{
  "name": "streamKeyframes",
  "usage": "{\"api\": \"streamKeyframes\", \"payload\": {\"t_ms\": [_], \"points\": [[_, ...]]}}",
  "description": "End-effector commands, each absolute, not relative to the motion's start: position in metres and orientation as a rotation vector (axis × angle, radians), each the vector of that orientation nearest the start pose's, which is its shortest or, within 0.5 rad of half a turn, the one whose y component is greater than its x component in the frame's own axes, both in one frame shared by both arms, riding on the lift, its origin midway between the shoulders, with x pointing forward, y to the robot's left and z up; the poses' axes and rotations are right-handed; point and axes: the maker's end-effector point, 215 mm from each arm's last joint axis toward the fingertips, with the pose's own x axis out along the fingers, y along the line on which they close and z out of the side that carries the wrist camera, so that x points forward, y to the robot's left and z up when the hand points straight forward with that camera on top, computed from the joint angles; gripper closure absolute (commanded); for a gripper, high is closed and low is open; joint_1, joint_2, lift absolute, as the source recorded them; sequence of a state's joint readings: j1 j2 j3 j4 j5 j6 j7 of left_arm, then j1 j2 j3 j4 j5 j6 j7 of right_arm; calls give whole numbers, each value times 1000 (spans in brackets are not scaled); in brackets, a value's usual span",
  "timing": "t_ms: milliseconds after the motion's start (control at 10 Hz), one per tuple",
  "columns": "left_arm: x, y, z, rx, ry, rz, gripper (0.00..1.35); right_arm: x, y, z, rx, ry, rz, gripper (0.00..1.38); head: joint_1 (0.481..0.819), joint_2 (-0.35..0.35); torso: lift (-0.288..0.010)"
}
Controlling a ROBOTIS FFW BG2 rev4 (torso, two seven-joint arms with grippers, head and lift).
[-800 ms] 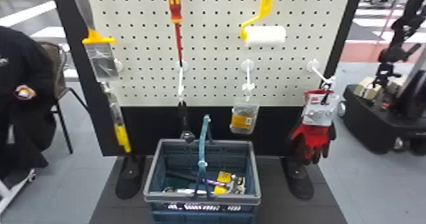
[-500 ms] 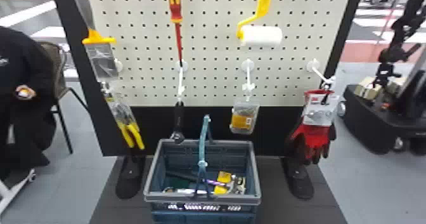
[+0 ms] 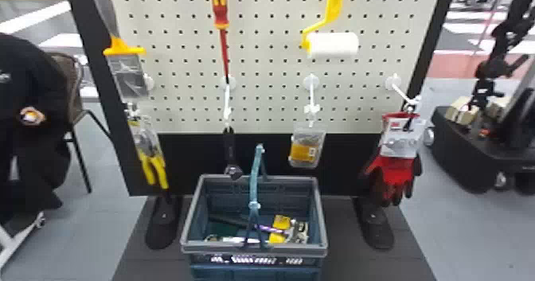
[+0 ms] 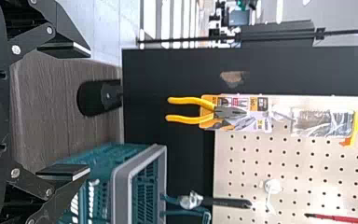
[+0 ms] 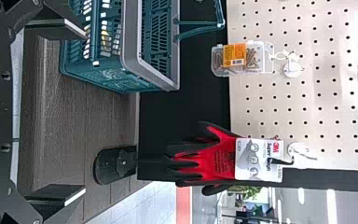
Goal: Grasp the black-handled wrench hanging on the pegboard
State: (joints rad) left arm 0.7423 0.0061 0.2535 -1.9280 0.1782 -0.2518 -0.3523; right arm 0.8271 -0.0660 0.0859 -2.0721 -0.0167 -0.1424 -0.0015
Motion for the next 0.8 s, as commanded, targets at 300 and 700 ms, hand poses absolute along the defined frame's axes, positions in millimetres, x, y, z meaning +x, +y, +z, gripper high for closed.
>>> {"api": "streamKeyframes", "payload": {"t_ms": [300, 700], "points": [[399, 271, -382, -87, 57, -206, 398, 328, -186, -413, 29, 196, 101, 131, 549, 0, -100], [459, 232, -348, -91, -14, -330, 398, 328, -186, -413, 27, 197, 101, 133, 549, 0, -100]]}}
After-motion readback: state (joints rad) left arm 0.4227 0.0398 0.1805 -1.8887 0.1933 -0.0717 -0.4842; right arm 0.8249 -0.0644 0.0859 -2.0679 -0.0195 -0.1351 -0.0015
